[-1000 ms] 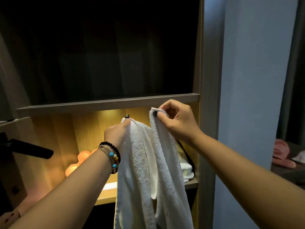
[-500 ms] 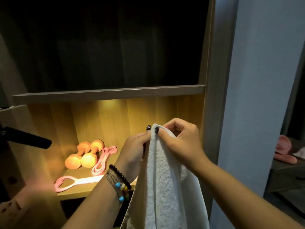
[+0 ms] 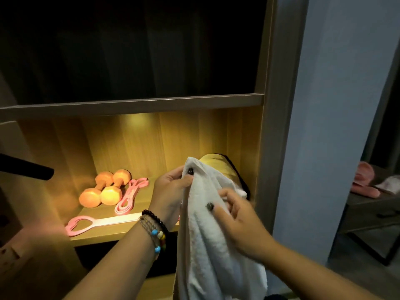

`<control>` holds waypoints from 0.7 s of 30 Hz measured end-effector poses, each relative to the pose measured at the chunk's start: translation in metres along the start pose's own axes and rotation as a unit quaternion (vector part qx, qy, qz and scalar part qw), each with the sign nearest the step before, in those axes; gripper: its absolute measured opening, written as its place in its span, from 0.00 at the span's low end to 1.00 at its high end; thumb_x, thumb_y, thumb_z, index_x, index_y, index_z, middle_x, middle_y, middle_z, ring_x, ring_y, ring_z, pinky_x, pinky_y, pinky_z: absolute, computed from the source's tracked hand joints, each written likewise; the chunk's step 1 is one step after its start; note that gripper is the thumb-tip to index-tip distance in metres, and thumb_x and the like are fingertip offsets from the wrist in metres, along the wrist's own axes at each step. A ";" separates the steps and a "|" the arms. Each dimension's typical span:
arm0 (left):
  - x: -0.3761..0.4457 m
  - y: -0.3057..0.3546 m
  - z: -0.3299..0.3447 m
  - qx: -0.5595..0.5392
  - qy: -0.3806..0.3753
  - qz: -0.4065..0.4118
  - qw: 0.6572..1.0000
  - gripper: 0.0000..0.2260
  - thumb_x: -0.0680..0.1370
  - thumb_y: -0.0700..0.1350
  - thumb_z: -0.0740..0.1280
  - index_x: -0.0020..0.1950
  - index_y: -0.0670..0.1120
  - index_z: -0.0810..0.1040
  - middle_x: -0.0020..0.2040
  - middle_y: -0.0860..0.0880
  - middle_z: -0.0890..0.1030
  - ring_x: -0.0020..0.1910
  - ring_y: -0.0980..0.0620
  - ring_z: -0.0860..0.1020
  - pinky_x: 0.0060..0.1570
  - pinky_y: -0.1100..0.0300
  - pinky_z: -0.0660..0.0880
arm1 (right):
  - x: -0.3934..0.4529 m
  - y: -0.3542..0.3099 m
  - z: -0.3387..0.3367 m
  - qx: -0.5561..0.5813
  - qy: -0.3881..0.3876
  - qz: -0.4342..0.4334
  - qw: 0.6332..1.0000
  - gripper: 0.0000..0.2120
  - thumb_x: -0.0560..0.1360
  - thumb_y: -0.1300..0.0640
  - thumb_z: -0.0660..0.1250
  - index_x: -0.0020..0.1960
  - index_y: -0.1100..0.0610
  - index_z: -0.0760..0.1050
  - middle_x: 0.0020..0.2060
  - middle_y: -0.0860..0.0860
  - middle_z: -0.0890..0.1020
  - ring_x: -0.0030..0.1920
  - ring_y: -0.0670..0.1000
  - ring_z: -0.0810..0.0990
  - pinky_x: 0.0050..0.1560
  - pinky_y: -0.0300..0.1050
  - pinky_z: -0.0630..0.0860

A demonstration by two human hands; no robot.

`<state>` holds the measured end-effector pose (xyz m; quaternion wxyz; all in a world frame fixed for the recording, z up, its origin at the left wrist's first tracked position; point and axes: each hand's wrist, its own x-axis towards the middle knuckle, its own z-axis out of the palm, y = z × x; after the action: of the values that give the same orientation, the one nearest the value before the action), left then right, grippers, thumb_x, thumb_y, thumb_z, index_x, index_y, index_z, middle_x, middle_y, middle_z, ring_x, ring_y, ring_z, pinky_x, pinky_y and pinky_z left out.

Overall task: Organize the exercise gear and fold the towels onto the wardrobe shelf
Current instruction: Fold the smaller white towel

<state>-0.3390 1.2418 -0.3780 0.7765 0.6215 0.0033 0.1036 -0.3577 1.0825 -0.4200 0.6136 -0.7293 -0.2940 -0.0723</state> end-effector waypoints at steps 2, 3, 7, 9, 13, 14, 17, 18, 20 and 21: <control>0.009 -0.001 0.004 0.005 0.019 -0.004 1.000 0.11 0.75 0.31 0.64 0.53 0.40 0.83 0.49 0.42 0.84 0.45 0.45 0.81 0.43 0.55 0.80 | -0.022 0.010 0.005 -0.096 -0.056 -0.036 0.993 0.07 0.79 0.52 0.64 0.46 0.55 0.71 0.35 0.47 0.74 0.35 0.42 0.71 0.38 0.37 0.68; 0.012 -0.001 0.005 0.009 0.032 -0.007 0.999 0.11 0.76 0.32 0.65 0.53 0.41 0.83 0.49 0.42 0.84 0.45 0.45 0.81 0.45 0.53 0.80 | -0.030 0.011 0.007 -0.129 -0.099 -0.043 0.986 0.08 0.79 0.50 0.63 0.45 0.53 0.69 0.34 0.44 0.73 0.34 0.42 0.71 0.37 0.36 0.66; 0.033 0.000 -0.001 0.023 0.085 -0.019 0.996 0.10 0.76 0.34 0.65 0.52 0.43 0.84 0.51 0.40 0.84 0.44 0.45 0.80 0.47 0.48 0.80 | -0.044 0.006 0.009 -0.289 -0.283 -0.079 0.911 0.11 0.80 0.42 0.56 0.50 0.50 0.67 0.40 0.47 0.77 0.38 0.45 0.74 0.41 0.41 0.72; 0.042 0.002 -0.009 0.019 0.101 -0.016 0.995 0.11 0.76 0.34 0.65 0.53 0.43 0.83 0.49 0.40 0.84 0.44 0.44 0.80 0.45 0.50 0.80 | -0.045 0.006 0.007 -0.334 -0.323 -0.076 0.883 0.12 0.81 0.42 0.53 0.47 0.49 0.65 0.38 0.50 0.75 0.36 0.47 0.72 0.39 0.44 0.69; 0.055 0.008 -0.030 0.018 0.133 0.002 0.991 0.13 0.76 0.31 0.62 0.54 0.42 0.82 0.49 0.45 0.83 0.48 0.44 0.81 0.51 0.51 0.79 | -0.030 0.026 -0.016 -0.411 -0.309 0.011 0.858 0.12 0.82 0.44 0.50 0.44 0.47 0.65 0.40 0.54 0.76 0.41 0.54 0.73 0.40 0.46 0.63; 0.058 0.009 -0.037 0.024 0.147 0.006 0.989 0.14 0.76 0.30 0.62 0.54 0.43 0.82 0.50 0.46 0.83 0.51 0.45 0.81 0.54 0.50 0.78 | -0.023 0.031 -0.024 -0.455 -0.294 0.034 0.840 0.13 0.82 0.45 0.50 0.45 0.48 0.68 0.45 0.56 0.78 0.44 0.57 0.74 0.42 0.46 0.65; 0.061 0.007 -0.056 0.054 0.168 0.011 0.984 0.15 0.76 0.31 0.63 0.56 0.44 0.82 0.54 0.45 0.82 0.56 0.43 0.79 0.60 0.48 0.75 | -0.001 0.032 -0.049 -0.595 -0.242 0.080 0.763 0.15 0.81 0.48 0.52 0.54 0.56 0.73 0.55 0.57 0.78 0.53 0.59 0.77 0.46 0.48 0.70; 0.061 0.005 -0.060 0.062 0.172 0.010 0.983 0.15 0.76 0.31 0.63 0.56 0.44 0.82 0.54 0.44 0.82 0.58 0.42 0.79 0.61 0.48 0.75 | 0.006 0.030 -0.056 -0.631 -0.229 0.082 0.737 0.14 0.81 0.50 0.55 0.56 0.57 0.74 0.57 0.56 0.78 0.54 0.59 0.78 0.46 0.48 0.70; 0.058 0.002 -0.066 0.064 0.178 0.011 0.982 0.15 0.75 0.31 0.63 0.55 0.46 0.82 0.54 0.45 0.82 0.58 0.42 0.78 0.62 0.49 0.74 | 0.019 0.024 -0.067 -0.698 -0.217 0.055 0.681 0.12 0.79 0.56 0.59 0.59 0.57 0.74 0.58 0.55 0.78 0.55 0.57 0.79 0.50 0.49 0.73; 0.057 0.001 -0.067 0.062 0.180 0.012 0.982 0.16 0.76 0.30 0.63 0.57 0.46 0.81 0.52 0.46 0.82 0.58 0.43 0.78 0.63 0.49 0.73 | 0.024 0.021 -0.070 -0.722 -0.220 0.037 0.655 0.13 0.78 0.57 0.60 0.61 0.57 0.74 0.58 0.55 0.78 0.55 0.56 0.79 0.54 0.48 0.74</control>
<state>-0.2923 1.3163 -0.3857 0.7215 0.6400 0.1418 0.2229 -0.3095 1.0235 -0.4100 -0.1865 -0.9474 -0.2487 -0.0761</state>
